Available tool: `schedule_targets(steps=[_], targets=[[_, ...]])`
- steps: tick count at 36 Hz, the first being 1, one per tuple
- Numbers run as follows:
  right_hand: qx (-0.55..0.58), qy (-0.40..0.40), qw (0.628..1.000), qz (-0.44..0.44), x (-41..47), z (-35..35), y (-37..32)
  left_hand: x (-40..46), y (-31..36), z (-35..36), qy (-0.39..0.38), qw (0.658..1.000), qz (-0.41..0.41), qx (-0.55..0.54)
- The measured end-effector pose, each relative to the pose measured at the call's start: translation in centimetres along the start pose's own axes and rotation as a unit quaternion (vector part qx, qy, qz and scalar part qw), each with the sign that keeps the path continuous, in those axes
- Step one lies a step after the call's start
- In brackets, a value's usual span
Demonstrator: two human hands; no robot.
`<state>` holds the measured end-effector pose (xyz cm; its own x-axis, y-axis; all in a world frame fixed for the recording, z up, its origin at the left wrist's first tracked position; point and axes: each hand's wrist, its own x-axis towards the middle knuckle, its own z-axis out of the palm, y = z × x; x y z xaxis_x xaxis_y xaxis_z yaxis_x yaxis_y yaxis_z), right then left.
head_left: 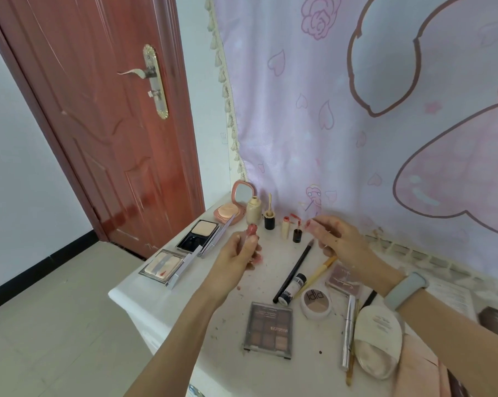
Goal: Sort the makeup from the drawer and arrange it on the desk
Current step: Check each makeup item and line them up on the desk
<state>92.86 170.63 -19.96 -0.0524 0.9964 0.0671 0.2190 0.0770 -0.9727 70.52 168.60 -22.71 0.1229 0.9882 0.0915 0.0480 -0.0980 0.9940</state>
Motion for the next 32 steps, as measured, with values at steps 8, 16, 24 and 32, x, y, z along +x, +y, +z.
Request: schedule_targets(steps=[8, 16, 24, 32], targets=[[-0.02, 0.018, 0.999, 0.023, 1.3, 1.3, 1.9, 3.7, 0.7, 1.2, 0.028, 0.991, 0.037, 0.127], [-0.139, 0.032, 0.988, -0.06, 2.1, 2.0, 3.1, 6.7, -0.9, 2.4, 0.056, 0.974, 0.022, 0.219], [-0.279, 0.044, 0.955, -0.095, 2.9, 2.3, 5.1, 7.9, -2.5, 3.2, -0.029, 0.947, 0.014, 0.32], [-0.384, 0.075, 0.918, -0.065, 3.4, 2.8, 5.8, 8.9, -3.3, 3.6, -0.026, 0.944, 0.019, 0.329]])
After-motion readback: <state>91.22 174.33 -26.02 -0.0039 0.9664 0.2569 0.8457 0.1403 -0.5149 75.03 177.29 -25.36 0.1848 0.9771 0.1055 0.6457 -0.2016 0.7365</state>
